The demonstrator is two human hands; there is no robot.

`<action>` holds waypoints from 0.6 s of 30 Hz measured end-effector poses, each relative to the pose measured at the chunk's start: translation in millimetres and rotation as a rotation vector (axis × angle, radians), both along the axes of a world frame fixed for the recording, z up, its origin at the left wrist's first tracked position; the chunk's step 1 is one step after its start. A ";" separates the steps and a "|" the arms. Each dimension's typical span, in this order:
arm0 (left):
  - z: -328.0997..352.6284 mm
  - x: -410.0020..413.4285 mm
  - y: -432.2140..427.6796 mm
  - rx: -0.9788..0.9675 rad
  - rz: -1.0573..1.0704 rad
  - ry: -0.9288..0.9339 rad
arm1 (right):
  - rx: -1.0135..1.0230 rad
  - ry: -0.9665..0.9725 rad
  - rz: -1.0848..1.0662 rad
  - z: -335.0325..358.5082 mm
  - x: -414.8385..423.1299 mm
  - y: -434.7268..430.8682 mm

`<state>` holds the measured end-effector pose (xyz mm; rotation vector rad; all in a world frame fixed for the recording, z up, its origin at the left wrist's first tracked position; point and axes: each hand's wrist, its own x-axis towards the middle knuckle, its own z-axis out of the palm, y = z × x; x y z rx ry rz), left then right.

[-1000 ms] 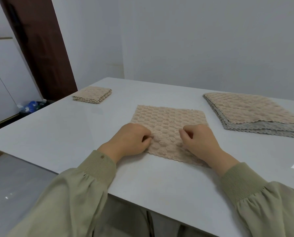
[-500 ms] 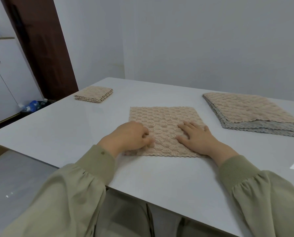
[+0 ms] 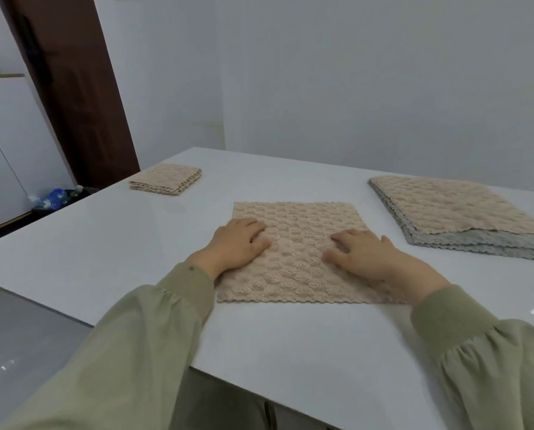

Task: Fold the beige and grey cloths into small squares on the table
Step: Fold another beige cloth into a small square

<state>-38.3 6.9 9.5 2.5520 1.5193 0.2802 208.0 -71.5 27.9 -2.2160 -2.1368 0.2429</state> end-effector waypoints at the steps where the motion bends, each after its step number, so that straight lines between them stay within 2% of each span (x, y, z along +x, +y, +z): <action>1: 2.0 -0.4 7.2 0.018 0.037 -0.075 | 0.039 0.050 -0.014 5.9 0.9 5.9; 4: 6.2 -1.0 33.0 -0.042 0.167 -0.334 | 0.206 0.098 -0.071 18.0 2.9 31.8; 6: 4.0 0.7 49.6 -0.052 0.225 -0.387 | 0.226 0.033 -0.095 20.8 6.3 53.6; 10: -5.2 0.9 71.3 0.061 0.325 -0.291 | 0.137 0.045 -0.124 12.8 19.2 93.5; 14: -7.4 -2.6 94.6 0.081 0.354 -0.286 | 0.277 0.153 -0.191 -16.6 36.8 115.5; 18: -6.5 -2.0 108.0 0.118 0.319 -0.212 | 0.303 0.129 -0.168 -25.2 43.4 124.0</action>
